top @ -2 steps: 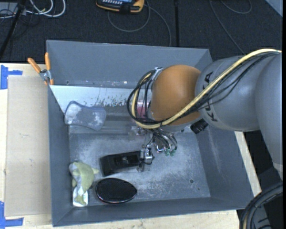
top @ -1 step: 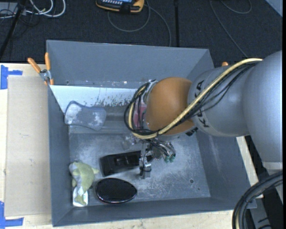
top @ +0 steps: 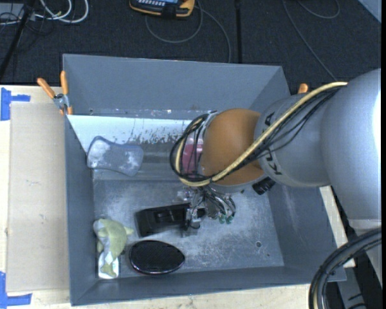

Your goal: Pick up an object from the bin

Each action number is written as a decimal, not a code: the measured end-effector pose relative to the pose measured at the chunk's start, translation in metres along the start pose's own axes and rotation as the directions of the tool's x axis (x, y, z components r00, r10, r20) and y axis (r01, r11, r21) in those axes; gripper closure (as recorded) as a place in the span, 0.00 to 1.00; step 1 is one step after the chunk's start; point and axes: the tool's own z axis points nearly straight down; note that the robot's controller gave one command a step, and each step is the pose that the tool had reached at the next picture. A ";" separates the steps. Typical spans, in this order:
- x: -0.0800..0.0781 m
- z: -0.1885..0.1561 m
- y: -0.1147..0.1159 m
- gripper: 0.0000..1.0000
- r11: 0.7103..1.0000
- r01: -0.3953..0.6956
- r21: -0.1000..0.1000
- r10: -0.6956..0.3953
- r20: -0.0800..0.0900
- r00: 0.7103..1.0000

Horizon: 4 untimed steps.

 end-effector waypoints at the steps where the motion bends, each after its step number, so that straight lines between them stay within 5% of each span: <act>1: 0.000 0.000 0.000 1.00 1.000 0.000 0.000 0.000 0.000 1.000; 3: 0.004 -0.020 0.000 1.00 1.000 -0.001 0.001 0.001 -0.010 1.000; 4: 0.002 -0.038 0.000 1.00 1.000 -0.001 0.001 0.001 -0.002 1.000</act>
Offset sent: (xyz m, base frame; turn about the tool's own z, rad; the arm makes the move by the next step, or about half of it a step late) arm -0.0002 0.0001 0.1078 0.0000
